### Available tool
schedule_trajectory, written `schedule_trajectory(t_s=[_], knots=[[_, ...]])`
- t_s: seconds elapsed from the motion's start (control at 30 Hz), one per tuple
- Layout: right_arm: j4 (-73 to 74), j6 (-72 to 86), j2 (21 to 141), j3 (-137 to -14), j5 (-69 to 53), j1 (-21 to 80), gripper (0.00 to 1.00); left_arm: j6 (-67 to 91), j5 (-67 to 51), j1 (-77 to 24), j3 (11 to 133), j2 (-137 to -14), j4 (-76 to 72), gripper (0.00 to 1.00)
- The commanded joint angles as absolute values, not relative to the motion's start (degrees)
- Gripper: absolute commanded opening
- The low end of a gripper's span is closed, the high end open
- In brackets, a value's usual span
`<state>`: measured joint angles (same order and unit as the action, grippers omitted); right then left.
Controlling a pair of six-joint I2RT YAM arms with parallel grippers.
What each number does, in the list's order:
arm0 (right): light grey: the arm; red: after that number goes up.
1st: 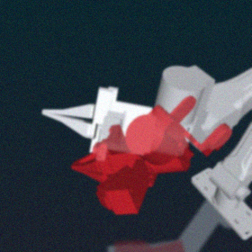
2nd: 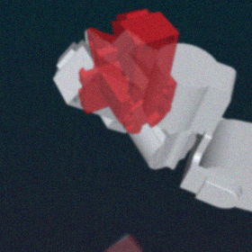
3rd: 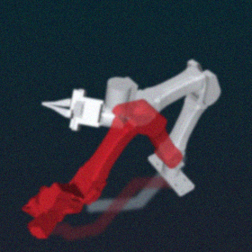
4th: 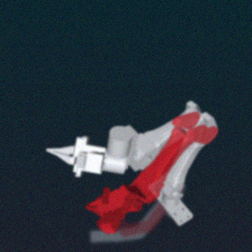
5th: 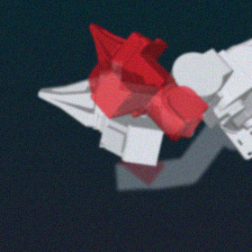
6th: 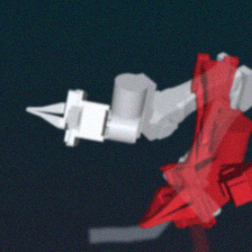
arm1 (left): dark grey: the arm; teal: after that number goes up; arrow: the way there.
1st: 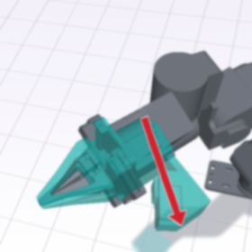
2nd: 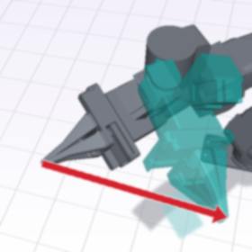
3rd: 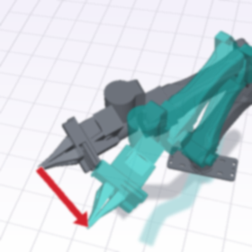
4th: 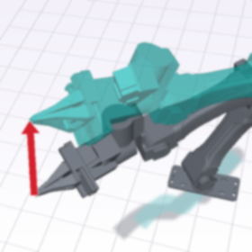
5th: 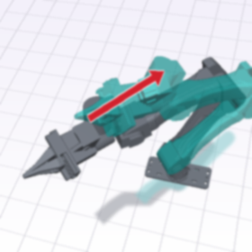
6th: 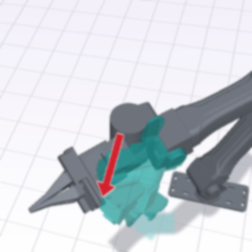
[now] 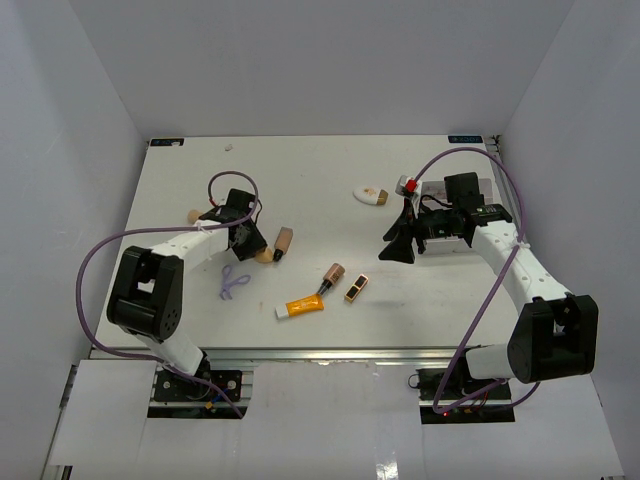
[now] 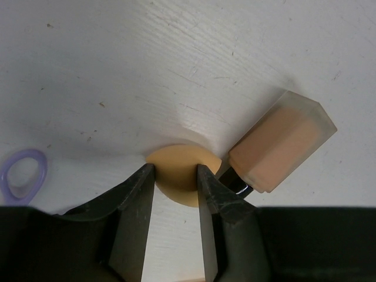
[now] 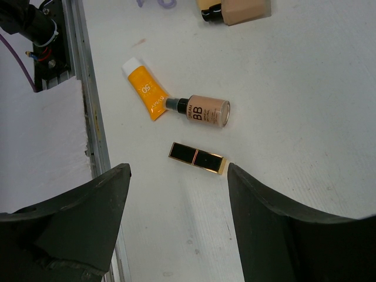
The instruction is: Organize the makeup
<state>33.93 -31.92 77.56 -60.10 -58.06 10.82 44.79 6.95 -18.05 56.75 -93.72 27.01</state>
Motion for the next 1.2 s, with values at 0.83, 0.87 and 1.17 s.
schedule_trajectory(t_s=[0.83,0.87,1.17], knots=[[30.30,-33.95,76.89,-55.91,-74.94,11.40,0.76,37.30,-31.21,-23.14,50.13,-75.81,1.12,0.00],[28.44,-32.15,76.67,-54.85,-75.76,11.96,0.77,37.86,-31.97,-24.66,51.01,-77.40,-0.44,0.00],[9.41,-13.15,77.05,-48.98,-70.14,13.62,0.82,40.88,-32.29,-34.02,58.72,-87.11,-8.15,0.00]])
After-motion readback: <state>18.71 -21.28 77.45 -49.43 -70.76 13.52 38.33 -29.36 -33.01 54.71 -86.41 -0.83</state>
